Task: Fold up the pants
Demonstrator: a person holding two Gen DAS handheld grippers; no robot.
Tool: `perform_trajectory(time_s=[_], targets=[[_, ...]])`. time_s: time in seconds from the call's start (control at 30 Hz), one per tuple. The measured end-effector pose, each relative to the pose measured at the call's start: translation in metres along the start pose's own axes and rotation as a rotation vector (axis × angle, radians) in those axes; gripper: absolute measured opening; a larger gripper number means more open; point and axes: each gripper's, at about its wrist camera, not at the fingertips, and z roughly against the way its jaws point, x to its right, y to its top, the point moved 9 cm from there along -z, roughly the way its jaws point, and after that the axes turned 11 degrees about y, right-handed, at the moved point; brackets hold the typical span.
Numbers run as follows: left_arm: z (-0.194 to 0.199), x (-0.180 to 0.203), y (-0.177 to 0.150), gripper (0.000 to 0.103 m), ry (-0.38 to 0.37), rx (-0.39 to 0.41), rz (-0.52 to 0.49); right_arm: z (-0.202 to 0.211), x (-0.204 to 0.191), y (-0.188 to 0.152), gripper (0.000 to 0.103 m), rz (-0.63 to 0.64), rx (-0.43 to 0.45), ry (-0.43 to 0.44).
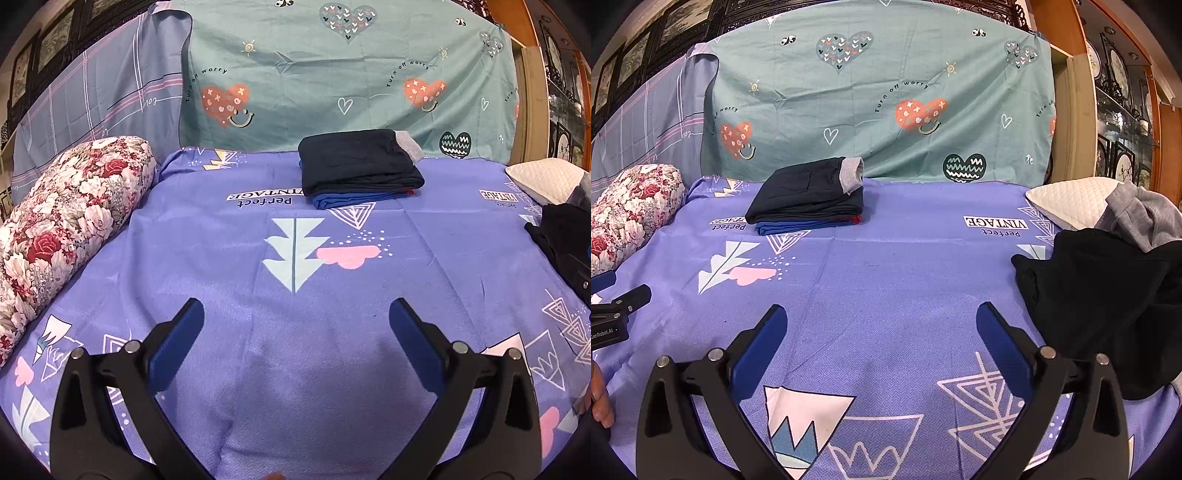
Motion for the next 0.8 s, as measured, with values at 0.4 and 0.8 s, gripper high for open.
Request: perform_trajectory(time_s=[0.4,0.8], targets=[[0.0016,-0.0002,0.0005,0.101,0.002,0.004,0.001,-0.0006,0.0,-0.0003,0.102,0.0,-0.001,0.001],[0.0006,-0.0018,0.0006,0.101,0.003,-0.001,0.009,-0.0006,0.0001,-0.0001,0.102,0.001,-0.001,0.002]])
